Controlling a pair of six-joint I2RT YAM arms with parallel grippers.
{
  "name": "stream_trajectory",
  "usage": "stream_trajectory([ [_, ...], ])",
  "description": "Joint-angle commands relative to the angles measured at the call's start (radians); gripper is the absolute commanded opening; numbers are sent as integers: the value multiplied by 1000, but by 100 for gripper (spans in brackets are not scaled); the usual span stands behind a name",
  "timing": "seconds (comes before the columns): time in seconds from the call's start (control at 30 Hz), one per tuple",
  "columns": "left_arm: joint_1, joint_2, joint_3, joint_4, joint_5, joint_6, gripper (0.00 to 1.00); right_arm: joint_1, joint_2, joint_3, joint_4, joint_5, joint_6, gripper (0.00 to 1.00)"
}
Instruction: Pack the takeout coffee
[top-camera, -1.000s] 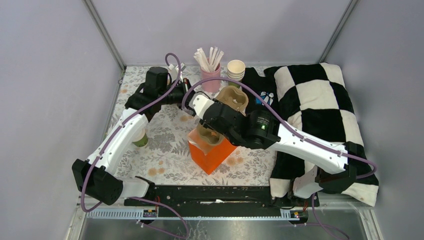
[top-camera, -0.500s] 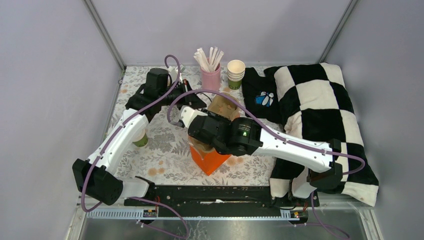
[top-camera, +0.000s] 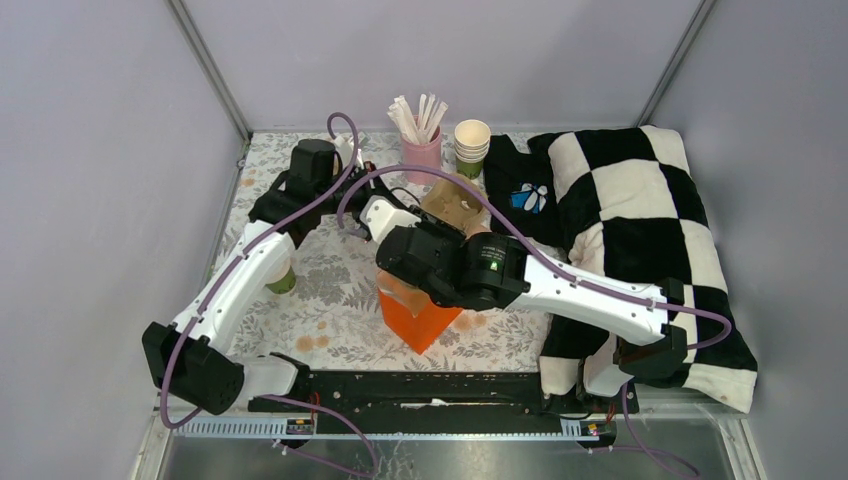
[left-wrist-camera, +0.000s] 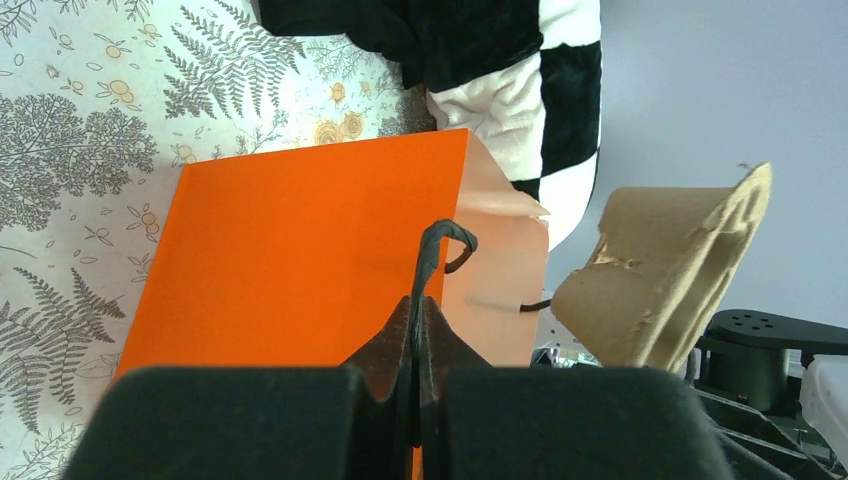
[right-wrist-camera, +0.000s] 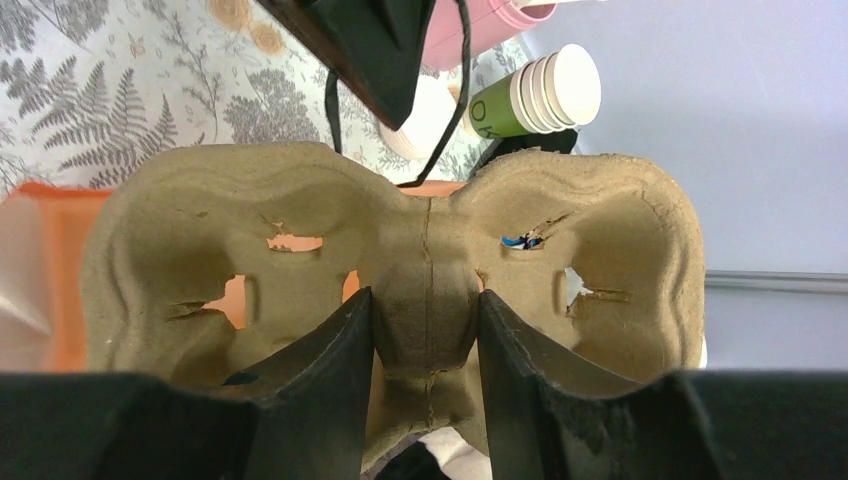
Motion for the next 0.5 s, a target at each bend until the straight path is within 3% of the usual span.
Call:
stream_trajectory([
  [0.0, 5, -41, -13, 24, -12, 0, 0, 7, 8, 98, -1, 47, 45, 44],
  [0.13, 4, -44, -10, 24, -15, -3, 0, 7, 23, 127, -26, 55, 35, 44],
  [0.47, 4, -60, -22, 24, -47, -1, 0, 8, -74, -89, 92, -9, 8, 44],
])
